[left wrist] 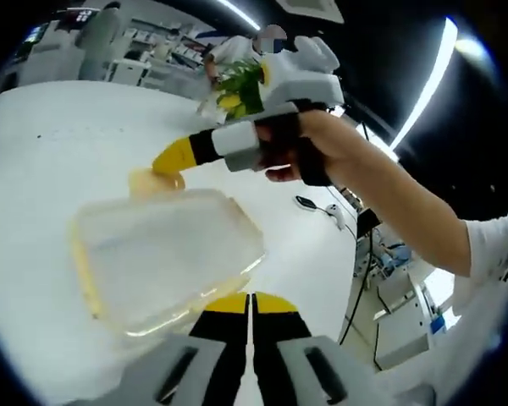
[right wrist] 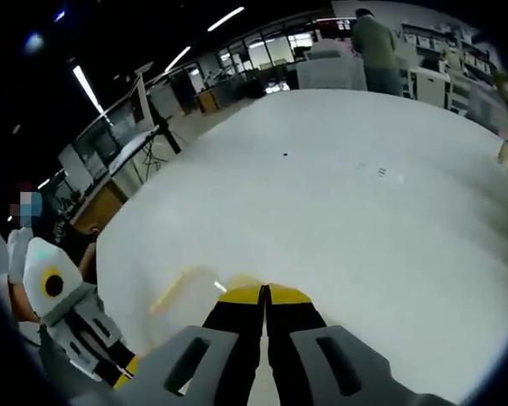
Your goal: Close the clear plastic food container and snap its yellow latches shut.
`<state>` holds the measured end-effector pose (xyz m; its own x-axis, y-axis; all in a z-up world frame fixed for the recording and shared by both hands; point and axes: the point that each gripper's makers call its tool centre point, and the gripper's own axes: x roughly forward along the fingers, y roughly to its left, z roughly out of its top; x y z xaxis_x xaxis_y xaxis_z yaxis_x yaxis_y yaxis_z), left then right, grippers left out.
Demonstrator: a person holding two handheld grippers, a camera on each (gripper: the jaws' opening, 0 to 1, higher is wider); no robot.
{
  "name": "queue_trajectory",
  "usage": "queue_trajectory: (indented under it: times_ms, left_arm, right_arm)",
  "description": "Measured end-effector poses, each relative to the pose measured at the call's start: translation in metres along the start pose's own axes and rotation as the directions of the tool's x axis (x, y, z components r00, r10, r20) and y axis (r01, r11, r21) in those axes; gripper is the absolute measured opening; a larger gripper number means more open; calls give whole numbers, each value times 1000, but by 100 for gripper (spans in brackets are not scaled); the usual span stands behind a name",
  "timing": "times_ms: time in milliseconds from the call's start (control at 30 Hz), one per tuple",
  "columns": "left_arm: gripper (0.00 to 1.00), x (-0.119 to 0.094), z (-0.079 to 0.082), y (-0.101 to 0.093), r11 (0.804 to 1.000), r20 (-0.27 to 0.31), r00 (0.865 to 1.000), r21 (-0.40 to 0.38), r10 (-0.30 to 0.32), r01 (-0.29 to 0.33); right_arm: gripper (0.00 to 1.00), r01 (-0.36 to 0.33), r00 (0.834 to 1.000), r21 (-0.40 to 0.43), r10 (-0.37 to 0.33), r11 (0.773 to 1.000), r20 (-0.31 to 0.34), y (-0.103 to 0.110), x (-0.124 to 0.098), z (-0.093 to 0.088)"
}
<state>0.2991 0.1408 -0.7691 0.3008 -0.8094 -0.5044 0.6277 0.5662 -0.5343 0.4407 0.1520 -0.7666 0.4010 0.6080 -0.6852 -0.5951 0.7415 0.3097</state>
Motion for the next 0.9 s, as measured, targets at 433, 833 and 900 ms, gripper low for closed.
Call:
queue_trajectory:
  times_ms: [433,833,900]
  left_arm:
    - [0,-10,14,-5,962,10,999,271,39,-40]
    - [32,-6,34,0,685,-94,991,729,95,3]
    - [32,-3,28,4,653,-142,982,757,123,27]
  right_arm:
    - [0,-18,1000,-94,17,995,-11,-2,-12,3]
    - [37,-251,928,-607,8,754,-374,39,-30,-30]
    - [36,-265,911,-646,-35,716,-412,35,-28,-33]
